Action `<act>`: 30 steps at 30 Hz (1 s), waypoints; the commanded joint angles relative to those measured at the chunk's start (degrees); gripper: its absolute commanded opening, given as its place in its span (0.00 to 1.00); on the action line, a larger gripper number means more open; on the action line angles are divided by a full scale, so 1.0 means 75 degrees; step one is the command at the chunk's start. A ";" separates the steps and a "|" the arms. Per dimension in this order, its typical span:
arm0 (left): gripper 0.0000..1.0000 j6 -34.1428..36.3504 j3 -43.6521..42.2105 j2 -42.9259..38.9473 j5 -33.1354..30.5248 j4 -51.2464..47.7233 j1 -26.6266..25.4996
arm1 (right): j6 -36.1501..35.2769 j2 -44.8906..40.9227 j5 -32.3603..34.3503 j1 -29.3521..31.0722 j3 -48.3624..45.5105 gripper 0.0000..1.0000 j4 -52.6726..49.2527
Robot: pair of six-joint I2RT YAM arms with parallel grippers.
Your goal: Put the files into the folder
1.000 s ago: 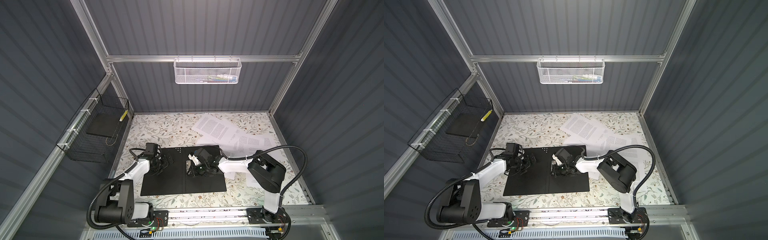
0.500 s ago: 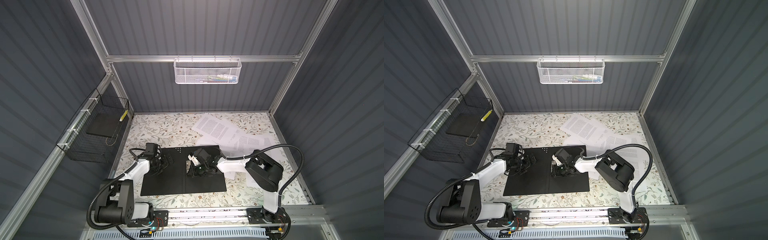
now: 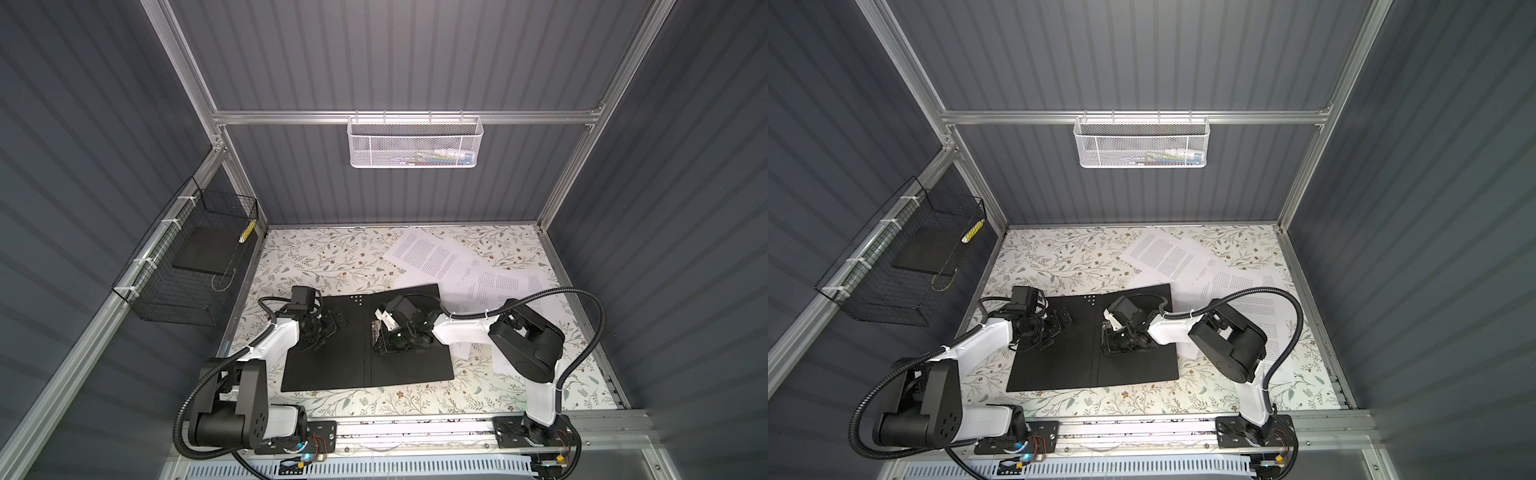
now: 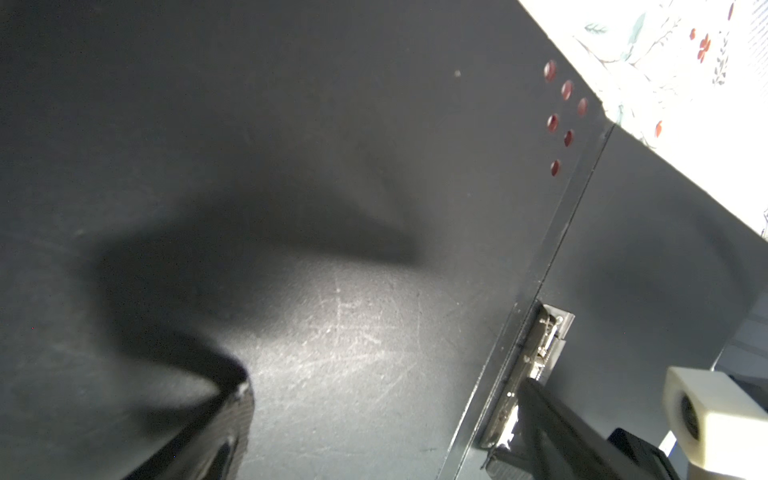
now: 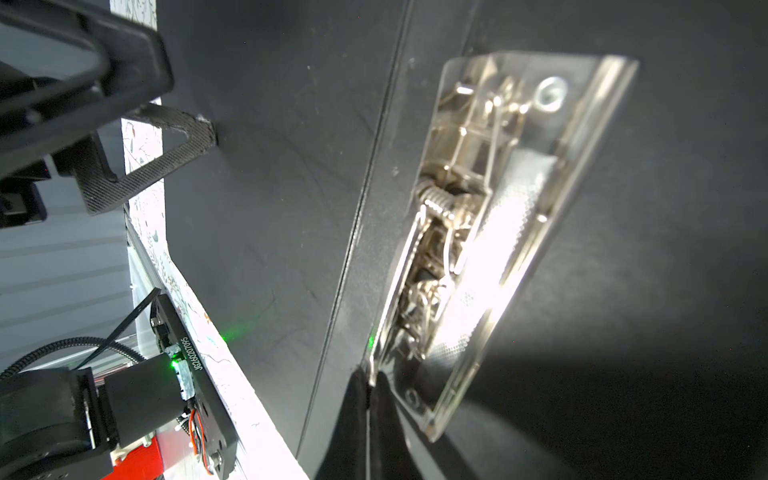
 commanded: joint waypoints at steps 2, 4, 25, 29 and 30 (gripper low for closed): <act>1.00 -0.0116 -0.0400 0.0347 -0.0492 -0.0514 -0.0032 | 0.0114 0.0150 0.0465 0.0031 -0.0156 0.00 -0.0680; 1.00 -0.0150 -0.0400 0.0347 -0.0609 -0.0571 -0.0032 | 0.0197 0.0146 0.0791 0.0033 -0.0237 0.00 -0.0894; 1.00 -0.0131 -0.0380 0.0589 -0.1051 -0.0655 -0.0032 | 0.0299 -0.0282 0.0501 -0.0009 -0.0572 0.00 -0.0852; 1.00 -0.0117 -0.0304 0.0605 -0.1011 -0.0663 -0.0032 | 0.0065 -0.0957 -0.0155 -0.0036 -0.0479 0.33 -0.0329; 1.00 -0.0117 -0.0275 0.0600 -0.0994 -0.0679 -0.0034 | -0.0006 -0.1173 -0.0146 -0.0045 -0.0454 0.39 -0.0330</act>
